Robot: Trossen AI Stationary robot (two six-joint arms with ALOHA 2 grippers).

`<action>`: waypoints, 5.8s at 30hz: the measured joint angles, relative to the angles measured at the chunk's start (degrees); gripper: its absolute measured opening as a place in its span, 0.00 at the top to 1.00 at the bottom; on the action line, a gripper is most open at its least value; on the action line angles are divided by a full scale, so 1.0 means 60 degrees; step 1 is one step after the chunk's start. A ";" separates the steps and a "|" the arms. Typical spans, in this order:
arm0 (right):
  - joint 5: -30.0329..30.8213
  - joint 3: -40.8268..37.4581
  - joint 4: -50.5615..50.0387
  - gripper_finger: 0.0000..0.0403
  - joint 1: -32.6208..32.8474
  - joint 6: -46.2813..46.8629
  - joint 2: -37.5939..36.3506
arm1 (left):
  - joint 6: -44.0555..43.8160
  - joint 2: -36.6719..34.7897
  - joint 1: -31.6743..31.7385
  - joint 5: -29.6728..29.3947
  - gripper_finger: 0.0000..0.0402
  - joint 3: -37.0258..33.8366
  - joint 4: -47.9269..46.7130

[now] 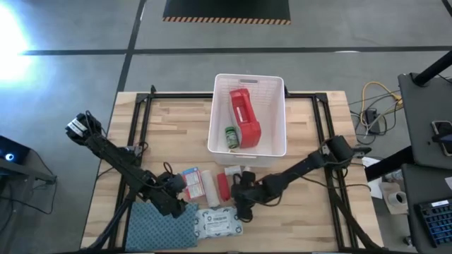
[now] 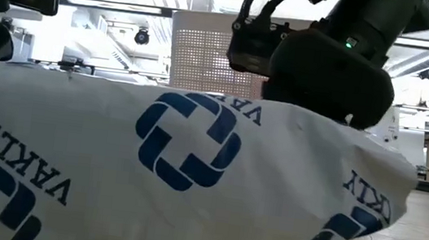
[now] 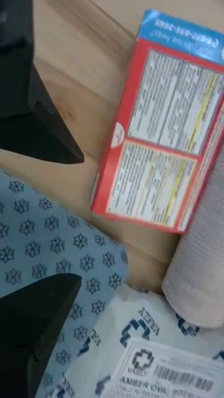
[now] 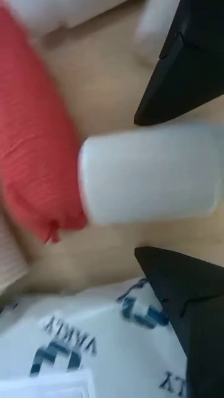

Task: Pick & place medical supplies in basket/bin
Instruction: Put the bottom white pill bottle into the white bin, then adjust the white bin, then put the white gauze into the white bin

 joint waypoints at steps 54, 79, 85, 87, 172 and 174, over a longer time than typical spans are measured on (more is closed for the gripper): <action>-0.0837 0.1085 -0.1774 0.28 -0.0223 0.0662 0.0222 | -0.0002 0.0004 -0.0006 -0.0583 0.30 -0.0617 0.0027; 0.5451 0.1066 -0.1874 0.54 -0.0675 0.1207 -0.5494 | -0.0009 0.0004 0.0005 -0.1035 0.30 -0.0682 0.0392; 0.3939 0.0795 -0.2499 0.45 -0.2481 0.0914 -0.6411 | -0.0008 0.0004 0.0016 -0.1069 0.30 -0.0682 0.0637; 0.3225 0.0771 -0.2909 0.39 -0.2952 0.0738 -0.6370 | -0.0033 0.0004 0.0016 -0.1068 0.30 -0.0682 0.0640; 0.0276 0.1468 -0.4568 0.33 0.2312 -0.3896 -0.1579 | 0.0862 -0.0011 0.0712 -0.1078 0.30 -0.0735 0.1750; 0.0137 0.1160 -0.3950 0.34 0.2266 -0.4533 -0.1566 | 0.0858 -0.0011 0.0712 -0.1078 0.30 -0.0737 0.1755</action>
